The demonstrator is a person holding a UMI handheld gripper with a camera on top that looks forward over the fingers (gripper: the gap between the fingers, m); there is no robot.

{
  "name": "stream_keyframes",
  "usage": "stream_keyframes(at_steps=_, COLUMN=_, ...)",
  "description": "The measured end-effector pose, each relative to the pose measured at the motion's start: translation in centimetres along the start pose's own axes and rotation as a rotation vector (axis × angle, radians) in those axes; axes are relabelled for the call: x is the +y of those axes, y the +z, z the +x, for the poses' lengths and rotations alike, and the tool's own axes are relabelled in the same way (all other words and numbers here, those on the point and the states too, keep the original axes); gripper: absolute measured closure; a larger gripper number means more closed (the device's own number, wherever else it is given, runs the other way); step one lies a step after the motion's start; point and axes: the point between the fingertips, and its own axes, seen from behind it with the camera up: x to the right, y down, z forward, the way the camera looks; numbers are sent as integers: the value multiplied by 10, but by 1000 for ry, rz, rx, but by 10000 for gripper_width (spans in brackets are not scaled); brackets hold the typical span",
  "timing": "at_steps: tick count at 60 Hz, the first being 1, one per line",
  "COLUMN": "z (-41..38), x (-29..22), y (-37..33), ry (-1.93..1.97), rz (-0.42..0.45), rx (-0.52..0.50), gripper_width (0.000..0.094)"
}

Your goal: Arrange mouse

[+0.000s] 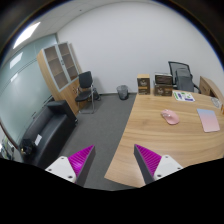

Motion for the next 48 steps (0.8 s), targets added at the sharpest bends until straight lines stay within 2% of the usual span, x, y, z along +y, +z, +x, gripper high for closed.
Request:
stream_keyframes(at_steps=14, z=76, x=-20, y=22, ry=-1, rz=17, rx=101, gripper_width=111)
stream_keyframes(at_steps=31, z=244, x=-50, y=88, ry=-34, rz=50, rx=213, gripper_width=111)
stream_keyframes(at_steps=39, z=298, x=-67, y=138, ry=-115, rz=58, rx=202, gripper_width=113)
stream_keyframes(at_steps=48, z=324, x=-71, y=195, ry=-189, rz=41, rx=156, gripper_width=113)
